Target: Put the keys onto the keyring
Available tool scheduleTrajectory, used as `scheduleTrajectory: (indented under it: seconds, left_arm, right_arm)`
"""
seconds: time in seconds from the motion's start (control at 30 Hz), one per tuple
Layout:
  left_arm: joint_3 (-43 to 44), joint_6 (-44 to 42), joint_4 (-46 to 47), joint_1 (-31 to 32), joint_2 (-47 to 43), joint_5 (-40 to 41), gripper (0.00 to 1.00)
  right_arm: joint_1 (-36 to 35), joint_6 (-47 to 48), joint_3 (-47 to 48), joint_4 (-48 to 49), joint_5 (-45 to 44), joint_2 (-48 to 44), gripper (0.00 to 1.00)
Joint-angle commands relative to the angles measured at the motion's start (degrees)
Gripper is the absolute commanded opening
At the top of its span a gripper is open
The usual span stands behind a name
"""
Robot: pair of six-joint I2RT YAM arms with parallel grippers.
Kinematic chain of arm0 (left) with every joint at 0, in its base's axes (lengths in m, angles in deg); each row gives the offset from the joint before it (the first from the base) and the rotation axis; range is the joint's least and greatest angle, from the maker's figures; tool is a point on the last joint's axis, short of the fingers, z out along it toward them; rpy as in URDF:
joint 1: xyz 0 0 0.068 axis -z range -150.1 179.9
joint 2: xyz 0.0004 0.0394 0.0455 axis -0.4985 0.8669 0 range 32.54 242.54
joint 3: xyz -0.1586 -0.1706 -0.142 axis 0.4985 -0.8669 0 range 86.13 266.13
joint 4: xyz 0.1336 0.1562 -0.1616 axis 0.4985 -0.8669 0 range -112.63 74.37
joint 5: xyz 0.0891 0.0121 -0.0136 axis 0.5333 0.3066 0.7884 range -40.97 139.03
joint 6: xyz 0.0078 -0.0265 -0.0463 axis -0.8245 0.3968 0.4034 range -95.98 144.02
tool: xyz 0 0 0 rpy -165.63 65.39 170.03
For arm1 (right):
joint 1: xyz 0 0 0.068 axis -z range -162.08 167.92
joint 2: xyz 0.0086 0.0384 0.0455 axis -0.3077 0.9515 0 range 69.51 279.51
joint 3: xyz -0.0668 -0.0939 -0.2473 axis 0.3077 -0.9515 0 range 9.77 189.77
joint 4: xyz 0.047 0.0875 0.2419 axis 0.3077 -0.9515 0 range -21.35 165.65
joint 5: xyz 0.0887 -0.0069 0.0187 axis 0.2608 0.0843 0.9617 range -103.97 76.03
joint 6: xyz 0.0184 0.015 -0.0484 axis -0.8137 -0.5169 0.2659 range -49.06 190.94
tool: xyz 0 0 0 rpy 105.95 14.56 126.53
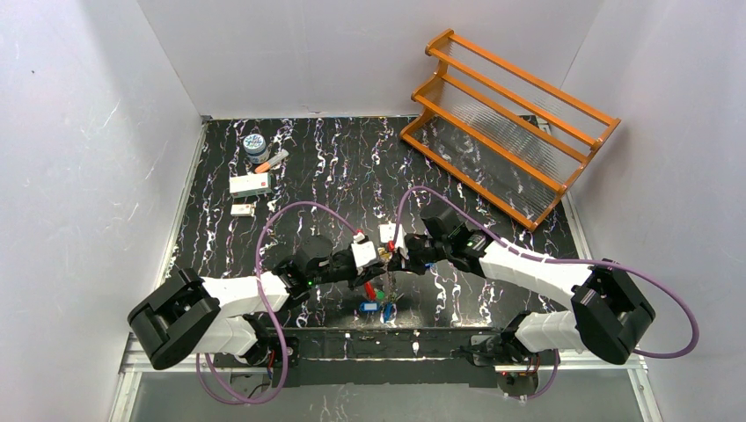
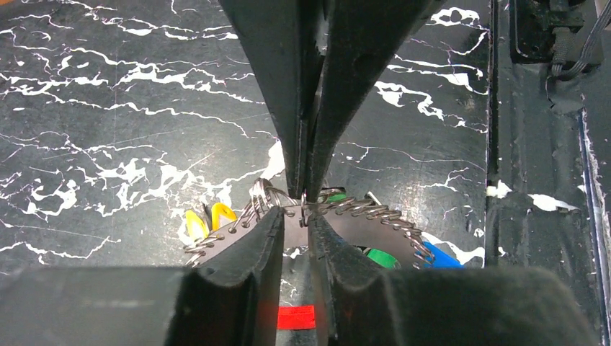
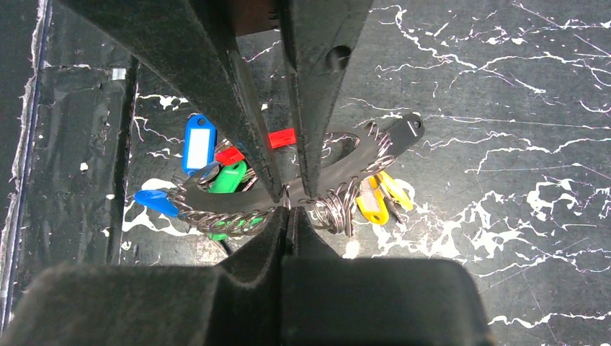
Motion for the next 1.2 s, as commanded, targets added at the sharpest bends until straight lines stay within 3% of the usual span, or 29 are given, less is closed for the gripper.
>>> scheduleTrajectory:
  seconds: [0.0,0.17,0.27,0.47,0.73,0.93,1.07,1.1,1.17]
  left_arm:
    - [0.33,-0.29,1.33,0.41,-1.58,-0.5,0.13]
    - [0.61,-0.38,1.49,0.51,-1.08,-1.71,0.02]
    - [0.66,-0.29,1.54,0.6,-1.29,-1.68,0.02]
    - [0.79,-0.03,1.6,0.86,-1.47,-0.7,0.11]
    - [0.6,0.24,1.97,1.43,-1.3,0.83,0.11]
    - [0.31,0.29,2.22,1.56,-1.22,1.88,0.0]
    - [-0.19,0.88,2.22,1.6,-1.08,3.73,0.0]
    - [-0.36,1.17,2.22,1.63,-1.18,4.22,0.0]
    - [-0.88,1.75,2.22,1.61,-1.65,5.25,0.0]
  right_arm:
    - [-0.34,-0.19,1.04,2.28,1.53,-0.76,0.01]
    - [-0.35,-0.34,0.88,2.51,1.38,-0.74,0.01]
    - [-0.32,-0.45,0.92,2.53,1.35,-0.68,0.01]
    - [-0.33,-0.78,0.85,2.55,1.43,-0.74,0.01]
    - [-0.31,-1.21,0.76,2.59,1.42,-1.03,0.01]
    - [-0.35,-1.48,0.44,4.21,1.26,-1.21,0.01]
    - [-0.3,-0.92,0.25,4.23,1.63,-1.55,0.01]
    - [-0.22,-1.12,0.08,4.44,1.24,-1.7,0.04]
    - [0.46,-2.22,-0.44,5.18,1.02,-2.04,0.19]
